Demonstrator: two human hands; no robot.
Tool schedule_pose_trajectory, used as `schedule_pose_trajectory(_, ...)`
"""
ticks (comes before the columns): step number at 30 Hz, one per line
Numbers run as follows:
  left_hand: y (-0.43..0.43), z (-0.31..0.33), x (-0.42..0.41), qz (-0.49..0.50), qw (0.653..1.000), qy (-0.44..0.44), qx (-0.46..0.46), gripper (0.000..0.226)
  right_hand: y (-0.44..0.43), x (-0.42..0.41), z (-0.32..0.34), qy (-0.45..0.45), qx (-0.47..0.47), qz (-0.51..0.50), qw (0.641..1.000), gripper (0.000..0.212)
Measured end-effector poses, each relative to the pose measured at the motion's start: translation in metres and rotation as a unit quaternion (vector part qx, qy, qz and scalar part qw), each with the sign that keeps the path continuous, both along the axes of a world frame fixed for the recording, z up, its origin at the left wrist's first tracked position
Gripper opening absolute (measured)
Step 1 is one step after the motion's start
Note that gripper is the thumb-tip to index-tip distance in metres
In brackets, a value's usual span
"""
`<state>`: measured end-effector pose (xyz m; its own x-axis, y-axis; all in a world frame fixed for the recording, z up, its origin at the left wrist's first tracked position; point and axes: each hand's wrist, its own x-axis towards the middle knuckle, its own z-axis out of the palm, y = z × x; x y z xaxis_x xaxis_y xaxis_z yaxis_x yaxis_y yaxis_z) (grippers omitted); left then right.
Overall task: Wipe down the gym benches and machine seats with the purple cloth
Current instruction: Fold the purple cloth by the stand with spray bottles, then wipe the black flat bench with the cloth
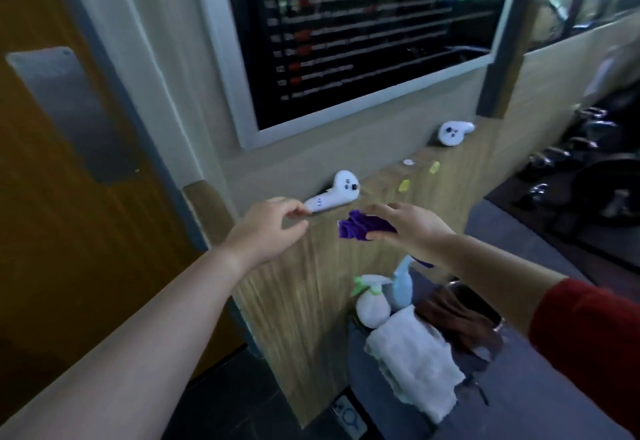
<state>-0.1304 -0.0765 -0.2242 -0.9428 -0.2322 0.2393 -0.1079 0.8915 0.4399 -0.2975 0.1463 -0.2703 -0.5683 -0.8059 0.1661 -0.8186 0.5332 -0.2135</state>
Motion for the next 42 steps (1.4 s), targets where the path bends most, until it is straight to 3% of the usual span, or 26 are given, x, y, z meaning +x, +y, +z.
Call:
schedule_pose_trajectory(3, 0.045, -0.006, -0.049, -0.071, 0.997, 0.007, 0.019, 0.03, 0.068, -0.013, 0.0, -0.004, -0.016, -0.07, 0.997, 0.044)
schedule_pose_trajectory(6, 0.101, -0.008, -0.096, -0.146, 0.989, -0.022, 0.006, 0.021, 0.144, -0.022, 0.0, -0.009, -0.018, -0.152, 0.988, 0.04)
schedule_pose_trajectory(12, 0.262, -0.012, -0.176, -0.285, 0.958, -0.037, 0.016, 0.024, 0.32, -0.016, -0.001, 0.003, -0.048, -0.31, 0.95, 0.04)
schedule_pose_trajectory(20, 0.523, -0.023, -0.245, -0.461, 0.887, -0.033, 0.022, 0.02, 0.564, 0.023, 0.009, 0.033, -0.036, -0.492, 0.869, 0.034)
schedule_pose_trajectory(26, 0.726, -0.028, -0.265, -0.57, 0.821, -0.013, 0.021, 0.023, 0.735, 0.071, 0.005, 0.046, -0.035, -0.619, 0.783, 0.032)
schedule_pose_trajectory(34, 0.92, -0.048, -0.285, -0.652, 0.757, -0.036, -0.024, 0.032, 0.88, 0.101, 0.004, 0.053, -0.048, -0.729, 0.681, 0.03)
schedule_pose_trajectory(42, 1.092, -0.056, -0.353, -0.712, 0.7, -0.025, -0.052, 0.032, 1.007, 0.056, -0.008, 0.043, -0.055, -0.785, 0.616, 0.029)
